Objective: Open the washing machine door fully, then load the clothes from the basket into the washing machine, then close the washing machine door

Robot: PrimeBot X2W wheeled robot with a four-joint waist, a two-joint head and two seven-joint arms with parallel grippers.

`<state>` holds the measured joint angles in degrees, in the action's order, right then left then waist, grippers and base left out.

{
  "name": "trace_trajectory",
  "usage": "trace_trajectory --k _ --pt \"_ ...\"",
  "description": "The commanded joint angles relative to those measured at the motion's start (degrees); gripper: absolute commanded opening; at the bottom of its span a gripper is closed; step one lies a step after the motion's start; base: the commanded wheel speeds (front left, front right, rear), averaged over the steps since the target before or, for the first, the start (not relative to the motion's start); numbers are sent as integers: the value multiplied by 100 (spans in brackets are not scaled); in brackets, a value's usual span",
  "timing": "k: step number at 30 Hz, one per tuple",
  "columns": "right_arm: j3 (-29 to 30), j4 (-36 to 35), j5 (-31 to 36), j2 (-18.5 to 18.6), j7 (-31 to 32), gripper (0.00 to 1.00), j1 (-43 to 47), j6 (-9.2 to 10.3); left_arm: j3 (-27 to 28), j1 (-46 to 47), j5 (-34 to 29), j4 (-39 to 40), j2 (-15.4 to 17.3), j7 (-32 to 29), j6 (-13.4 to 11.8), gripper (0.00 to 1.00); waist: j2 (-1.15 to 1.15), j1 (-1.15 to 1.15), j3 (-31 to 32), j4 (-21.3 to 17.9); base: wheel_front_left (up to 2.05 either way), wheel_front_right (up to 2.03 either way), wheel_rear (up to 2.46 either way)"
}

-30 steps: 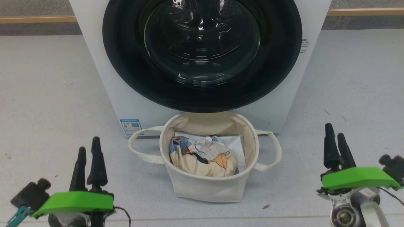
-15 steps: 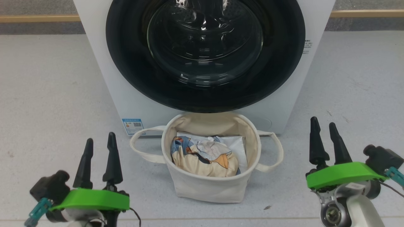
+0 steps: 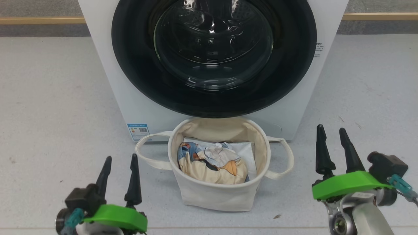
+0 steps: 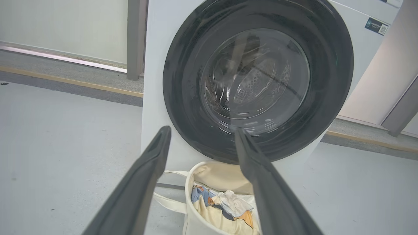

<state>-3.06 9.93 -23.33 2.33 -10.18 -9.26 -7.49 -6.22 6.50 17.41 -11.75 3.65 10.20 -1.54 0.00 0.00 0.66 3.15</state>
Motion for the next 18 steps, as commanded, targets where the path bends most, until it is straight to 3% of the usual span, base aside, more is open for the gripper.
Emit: trace_trajectory --k 1,11,18 --pt "-91 -118 209 42 -107 100 -276 0 91 361 -255 129 91 105 -43 100 0 0 7 -1 0 0 0" --pt "-98 191 676 47 -275 100 -216 0 -142 417 -916 -236 148 273 -119 100 0 0 21 17 0 0 0" --pt "-172 833 1086 51 -392 100 -297 0 -119 536 -1164 -529 99 390 -212 100 0 0 22 31 0 0 0"
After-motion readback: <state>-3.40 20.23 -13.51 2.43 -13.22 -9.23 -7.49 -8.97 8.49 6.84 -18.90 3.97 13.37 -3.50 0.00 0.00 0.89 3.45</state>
